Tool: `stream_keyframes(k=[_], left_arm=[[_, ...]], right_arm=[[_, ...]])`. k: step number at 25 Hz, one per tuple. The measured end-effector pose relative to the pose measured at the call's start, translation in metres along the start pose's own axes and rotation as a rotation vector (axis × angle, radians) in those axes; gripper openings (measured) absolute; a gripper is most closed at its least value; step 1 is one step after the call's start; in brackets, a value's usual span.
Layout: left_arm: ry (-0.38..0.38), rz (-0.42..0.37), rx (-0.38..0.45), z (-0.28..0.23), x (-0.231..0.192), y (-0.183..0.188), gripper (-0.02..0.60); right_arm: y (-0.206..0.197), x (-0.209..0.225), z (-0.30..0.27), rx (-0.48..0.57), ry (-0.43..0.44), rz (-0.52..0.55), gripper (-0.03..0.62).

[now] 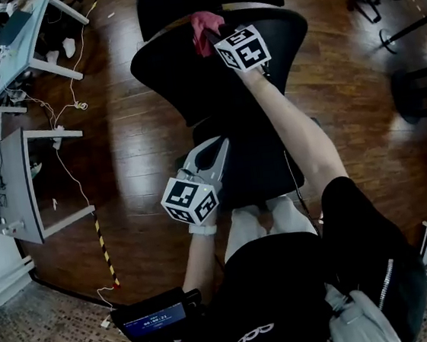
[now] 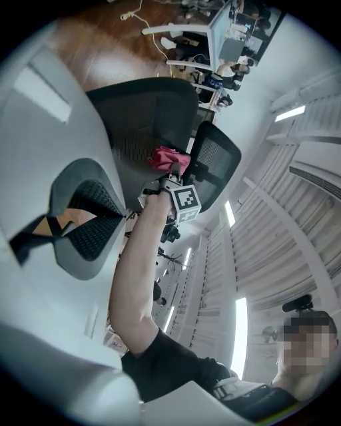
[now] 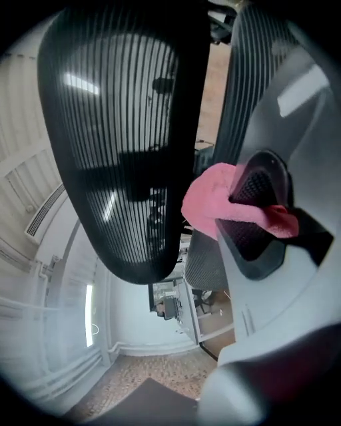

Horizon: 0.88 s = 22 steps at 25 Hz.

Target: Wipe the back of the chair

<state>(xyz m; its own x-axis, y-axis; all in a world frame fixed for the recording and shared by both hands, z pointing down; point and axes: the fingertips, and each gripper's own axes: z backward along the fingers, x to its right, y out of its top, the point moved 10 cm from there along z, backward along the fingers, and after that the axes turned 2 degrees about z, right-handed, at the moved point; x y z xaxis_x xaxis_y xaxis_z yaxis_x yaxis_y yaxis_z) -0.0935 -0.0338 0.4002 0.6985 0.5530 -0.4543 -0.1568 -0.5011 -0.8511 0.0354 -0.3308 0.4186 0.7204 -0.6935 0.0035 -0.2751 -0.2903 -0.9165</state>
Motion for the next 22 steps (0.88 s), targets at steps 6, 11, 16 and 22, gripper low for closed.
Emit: stream_keyframes(k=[6, 11, 16, 22], left_arm=[[-0.071, -0.014, -0.027, -0.051, 0.033, 0.001, -0.006], [-0.123, -0.029, -0.050, -0.083, 0.056, 0.000, -0.006], [-0.144, -0.027, -0.062, -0.099, 0.066, 0.001, -0.006], [-0.140, -0.012, -0.058, -0.098, 0.064, -0.004, -0.006]], right_arm=[[-0.028, 0.085, 0.072, -0.010, -0.120, -0.036, 0.041], [-0.047, 0.139, 0.126, -0.012, -0.214, -0.061, 0.041], [-0.064, 0.174, 0.168, -0.020, -0.308, -0.076, 0.041], [-0.101, 0.206, 0.201, -0.132, -0.489, -0.079, 0.041]])
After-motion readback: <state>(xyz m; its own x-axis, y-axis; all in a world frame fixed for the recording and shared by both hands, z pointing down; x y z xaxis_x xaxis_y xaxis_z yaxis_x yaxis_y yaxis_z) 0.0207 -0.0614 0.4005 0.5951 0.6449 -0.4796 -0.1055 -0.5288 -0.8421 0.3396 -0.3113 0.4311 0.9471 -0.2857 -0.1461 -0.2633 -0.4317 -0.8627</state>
